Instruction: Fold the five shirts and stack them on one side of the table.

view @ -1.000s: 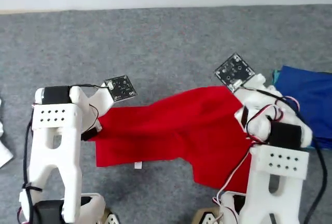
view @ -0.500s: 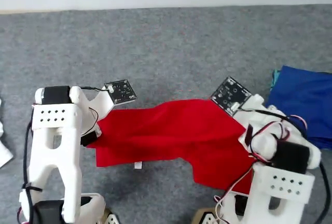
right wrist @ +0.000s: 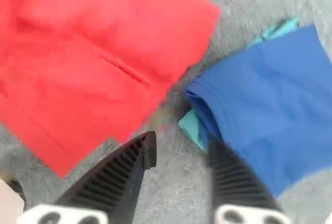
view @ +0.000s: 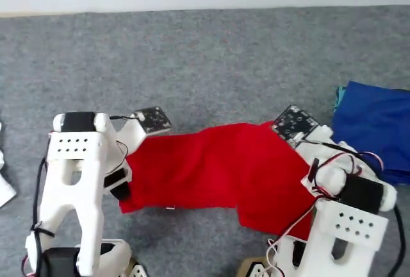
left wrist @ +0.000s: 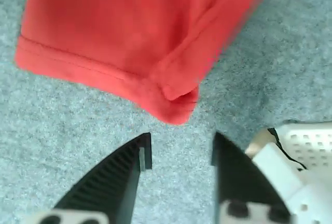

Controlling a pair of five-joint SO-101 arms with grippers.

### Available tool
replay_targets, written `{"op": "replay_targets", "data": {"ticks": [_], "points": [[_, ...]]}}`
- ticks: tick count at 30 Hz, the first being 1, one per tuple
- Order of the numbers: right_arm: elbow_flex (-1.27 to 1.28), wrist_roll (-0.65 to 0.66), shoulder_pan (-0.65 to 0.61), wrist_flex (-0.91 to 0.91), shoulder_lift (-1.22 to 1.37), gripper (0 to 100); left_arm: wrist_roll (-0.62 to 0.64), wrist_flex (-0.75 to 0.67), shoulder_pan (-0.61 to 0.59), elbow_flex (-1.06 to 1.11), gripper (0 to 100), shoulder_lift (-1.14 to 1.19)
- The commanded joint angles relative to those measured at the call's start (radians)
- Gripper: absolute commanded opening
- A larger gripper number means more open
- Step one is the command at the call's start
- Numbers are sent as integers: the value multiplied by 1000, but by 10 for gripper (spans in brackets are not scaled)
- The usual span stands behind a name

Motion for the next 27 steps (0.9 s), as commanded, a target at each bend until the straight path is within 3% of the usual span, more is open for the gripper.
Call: {"op": "replay_targets", "data": {"ticks": [1, 7, 9, 14, 18, 27], "points": [[-40, -23, 10, -13, -54, 270, 12, -14, -9, -50, 220, -14], [-38, -26, 12, -16, -137, 270, 17, -57, -9, -70, 190, -14], [-37, -26, 12, -25, -148, 256, 69, -109, -9, -81, 156, -14], [-34, -28, 10, -21, -151, 110, 236, -224, 0, -122, 70, -14], [-38, -28, 15, -13, -159, 6, 336, -230, -2, -182, 4, -14], [-40, -28, 47, -24, -151, 17, 440, -230, -2, -197, 3, -14]]}}
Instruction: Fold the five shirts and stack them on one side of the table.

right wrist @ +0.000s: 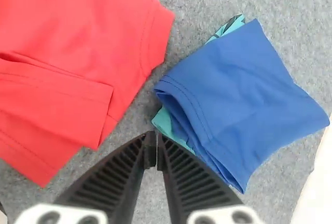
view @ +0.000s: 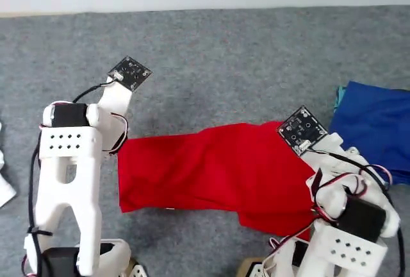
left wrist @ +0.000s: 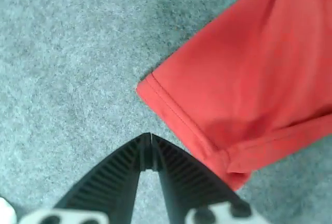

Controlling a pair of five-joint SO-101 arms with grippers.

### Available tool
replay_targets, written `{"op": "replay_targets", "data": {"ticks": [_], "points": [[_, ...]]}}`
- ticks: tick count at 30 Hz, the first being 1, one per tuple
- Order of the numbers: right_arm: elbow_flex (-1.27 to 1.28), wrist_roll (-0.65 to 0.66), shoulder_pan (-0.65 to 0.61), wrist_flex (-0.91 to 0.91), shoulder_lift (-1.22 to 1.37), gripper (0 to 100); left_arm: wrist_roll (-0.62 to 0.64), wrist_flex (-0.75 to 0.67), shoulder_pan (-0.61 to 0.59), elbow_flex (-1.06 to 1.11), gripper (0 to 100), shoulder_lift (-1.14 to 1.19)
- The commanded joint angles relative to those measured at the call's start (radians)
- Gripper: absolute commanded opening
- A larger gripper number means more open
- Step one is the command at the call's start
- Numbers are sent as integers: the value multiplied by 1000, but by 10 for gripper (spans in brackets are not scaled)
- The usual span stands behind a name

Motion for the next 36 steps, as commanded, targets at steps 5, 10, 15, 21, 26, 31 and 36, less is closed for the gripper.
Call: {"op": "replay_targets", "data": {"ticks": [5, 10, 15, 21, 26, 31, 36], "points": [[-41, -11, 67, -13, -10, 17, 38, -21, 6, -48, 3, -14], [-41, -15, 90, 15, -8, 17, 38, -14, 5, -48, 3, -12], [-41, -153, 85, 39, -8, 17, 38, -18, 6, -47, 3, -5], [-41, -293, 85, 81, -7, 17, 37, -72, 6, -44, 3, -3], [-34, -354, 85, 104, -7, 17, 38, -72, 25, -44, 3, 58], [-34, -436, 85, 143, -7, 18, 121, -69, 29, -48, 3, 203], [-32, -436, 85, 163, -7, 20, 137, -77, 49, -50, 3, 313]]}}
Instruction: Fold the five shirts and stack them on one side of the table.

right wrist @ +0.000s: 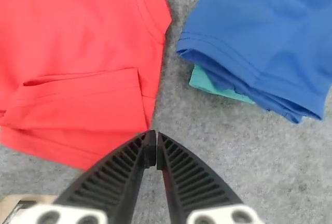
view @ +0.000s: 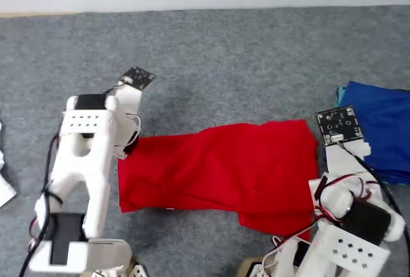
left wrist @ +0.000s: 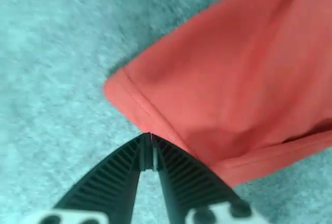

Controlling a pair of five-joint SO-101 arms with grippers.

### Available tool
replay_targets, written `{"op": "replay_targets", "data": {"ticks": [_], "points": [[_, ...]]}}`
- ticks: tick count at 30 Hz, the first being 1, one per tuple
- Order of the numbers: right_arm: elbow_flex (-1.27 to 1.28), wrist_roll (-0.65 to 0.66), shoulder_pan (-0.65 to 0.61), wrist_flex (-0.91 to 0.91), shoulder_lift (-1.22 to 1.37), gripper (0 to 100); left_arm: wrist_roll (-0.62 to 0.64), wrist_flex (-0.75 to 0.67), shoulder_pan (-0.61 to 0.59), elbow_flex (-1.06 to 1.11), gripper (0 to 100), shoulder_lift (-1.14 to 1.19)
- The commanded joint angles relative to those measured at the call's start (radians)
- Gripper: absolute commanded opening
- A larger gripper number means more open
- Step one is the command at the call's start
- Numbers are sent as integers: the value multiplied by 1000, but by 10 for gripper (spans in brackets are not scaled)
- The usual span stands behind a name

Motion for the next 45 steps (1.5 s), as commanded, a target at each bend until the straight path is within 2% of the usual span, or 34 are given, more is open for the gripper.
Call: {"op": "replay_targets", "data": {"ticks": [1, 7, 14, 22, 26, 28, 34, 42, 45], "points": [[-32, -9, 5, 10, -7, 20, 14, -15, 9, -47, 4, 44], [-32, -12, 5, 35, -7, 19, 14, -75, 9, -120, 5, 203], [-32, -12, 8, 90, -13, 18, 14, -57, 3, -390, 5, 489], [-40, -12, 10, 111, -18, 18, 14, 124, -21, -840, 5, 767], [-40, -12, 10, 111, -18, 18, 14, 319, -20, -1075, 4, 821], [-40, -14, 10, 111, -18, 18, 31, 328, -26, -1130, 4, 818], [-40, -14, 10, 130, -18, 18, 51, 328, -40, -1092, 4, 690], [-40, -18, 8, 148, -10, 20, 49, 327, -38, -751, 4, 427], [-40, -94, 5, 148, -8, 22, 52, 325, -48, -673, 4, 322]]}}
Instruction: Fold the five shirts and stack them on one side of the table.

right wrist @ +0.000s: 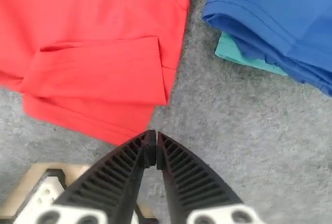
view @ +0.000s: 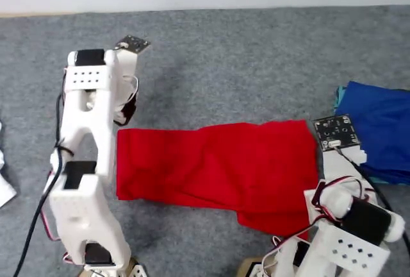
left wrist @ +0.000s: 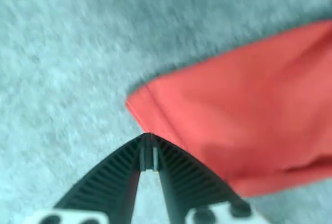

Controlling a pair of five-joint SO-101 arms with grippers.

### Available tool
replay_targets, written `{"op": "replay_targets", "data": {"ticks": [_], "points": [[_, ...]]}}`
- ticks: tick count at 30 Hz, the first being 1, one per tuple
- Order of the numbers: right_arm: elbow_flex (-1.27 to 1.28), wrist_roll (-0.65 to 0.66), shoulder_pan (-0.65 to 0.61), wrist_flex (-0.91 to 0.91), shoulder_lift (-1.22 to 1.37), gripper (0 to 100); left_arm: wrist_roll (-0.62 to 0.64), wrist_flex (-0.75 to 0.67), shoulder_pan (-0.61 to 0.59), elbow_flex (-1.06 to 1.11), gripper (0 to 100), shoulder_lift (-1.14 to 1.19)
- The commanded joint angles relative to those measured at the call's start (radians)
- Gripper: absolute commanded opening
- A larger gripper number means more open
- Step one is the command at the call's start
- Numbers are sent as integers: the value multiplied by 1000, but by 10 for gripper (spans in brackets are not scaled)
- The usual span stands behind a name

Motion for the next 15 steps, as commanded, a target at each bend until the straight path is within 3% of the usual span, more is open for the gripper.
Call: {"op": "replay_targets", "data": {"ticks": [1, 7, 15], "points": [[-40, -77, 5, 18, -7, 23, 11, 28, -11, 58, 4, -181], [-35, -100, -31, 28, 64, 63, 92, 28, 9, 119, 4, -391], [-138, -141, -163, 16, 360, 129, 94, 28, 18, 254, 4, -525]]}}
